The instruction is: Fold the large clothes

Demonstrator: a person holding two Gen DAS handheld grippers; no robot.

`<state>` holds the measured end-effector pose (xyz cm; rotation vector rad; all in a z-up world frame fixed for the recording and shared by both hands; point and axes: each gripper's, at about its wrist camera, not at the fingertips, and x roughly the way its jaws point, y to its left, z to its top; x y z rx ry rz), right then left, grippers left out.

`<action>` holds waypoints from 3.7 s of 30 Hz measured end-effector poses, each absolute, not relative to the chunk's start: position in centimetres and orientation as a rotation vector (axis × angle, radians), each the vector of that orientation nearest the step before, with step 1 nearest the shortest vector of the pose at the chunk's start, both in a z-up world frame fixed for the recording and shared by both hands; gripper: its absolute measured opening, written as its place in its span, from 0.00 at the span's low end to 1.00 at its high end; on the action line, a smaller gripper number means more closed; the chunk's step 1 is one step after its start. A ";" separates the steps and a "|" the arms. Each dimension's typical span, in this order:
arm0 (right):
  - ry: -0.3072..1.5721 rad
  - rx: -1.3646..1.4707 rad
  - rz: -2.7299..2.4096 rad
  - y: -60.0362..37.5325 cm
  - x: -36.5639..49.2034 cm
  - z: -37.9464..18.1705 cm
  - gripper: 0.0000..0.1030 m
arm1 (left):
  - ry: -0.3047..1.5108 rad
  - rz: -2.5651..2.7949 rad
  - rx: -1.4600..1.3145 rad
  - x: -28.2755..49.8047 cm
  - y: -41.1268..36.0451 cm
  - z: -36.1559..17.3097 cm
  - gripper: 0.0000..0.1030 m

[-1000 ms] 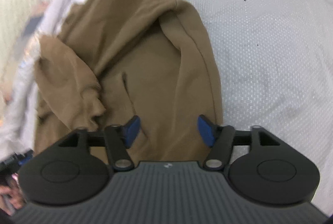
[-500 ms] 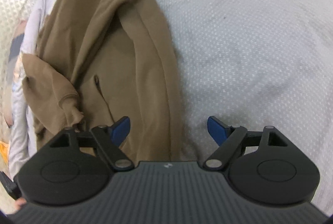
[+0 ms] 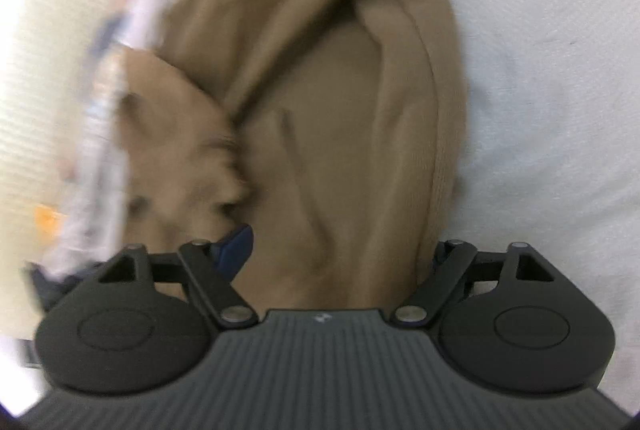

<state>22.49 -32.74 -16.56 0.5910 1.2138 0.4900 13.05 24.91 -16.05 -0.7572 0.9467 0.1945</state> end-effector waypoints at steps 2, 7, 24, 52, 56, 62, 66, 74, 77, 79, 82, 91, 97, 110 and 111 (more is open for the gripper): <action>1.195 0.593 0.510 -32.7 22.2 -16.2 0.78 | 0.920 0.151 -0.818 12.3 25.4 -16.0 0.23; 1.300 0.462 0.456 -30.5 22.8 -17.4 0.76 | 0.997 0.169 -0.868 13.0 25.4 -17.3 0.23; 1.156 0.365 0.457 -29.1 21.1 -15.0 0.08 | 0.923 0.160 -0.774 12.7 24.9 -13.5 0.14; 0.640 0.719 0.711 -40.2 8.7 -2.4 0.08 | 0.508 -0.005 -1.032 -8.4 22.0 -2.7 0.13; 0.630 0.774 0.688 -41.7 5.4 -4.0 0.08 | 0.485 0.002 -1.101 -12.6 21.2 -5.2 0.13; 0.666 0.800 0.640 -41.9 5.0 -6.2 0.08 | 0.466 -0.017 -1.142 -12.4 21.2 -6.5 0.13; 0.645 0.821 0.613 -41.7 7.2 -6.0 0.08 | 0.421 -0.040 -1.157 -8.7 22.0 -5.3 0.14; 0.630 0.931 0.547 -39.8 16.9 -4.7 0.08 | 0.379 -0.014 -1.143 4.4 24.0 -1.2 0.14; 0.643 0.950 0.485 -38.1 22.4 -4.7 0.09 | 0.393 0.031 -1.124 10.4 24.8 -1.2 0.15; 0.665 0.968 0.443 -37.0 25.8 -5.5 0.09 | 0.414 0.066 -1.133 14.2 25.4 -2.2 0.15; 0.716 0.996 0.363 -35.4 30.4 -7.8 0.09 | 0.464 0.113 -1.155 19.4 26.8 -5.0 0.16; 0.814 1.043 0.239 -32.8 39.5 -18.1 0.09 | 0.569 0.136 -1.171 29.2 31.1 -15.4 0.16; 0.843 0.993 0.219 -31.5 41.4 -20.6 0.09 | 0.659 0.153 -1.093 32.9 30.9 -18.5 0.16; 0.840 1.006 0.224 -31.2 41.8 -21.4 0.08 | 0.699 0.118 -1.088 32.6 30.7 -18.8 0.19; 0.839 1.008 0.227 -31.3 41.8 -21.5 0.08 | 0.698 0.101 -1.098 32.3 30.8 -18.6 0.23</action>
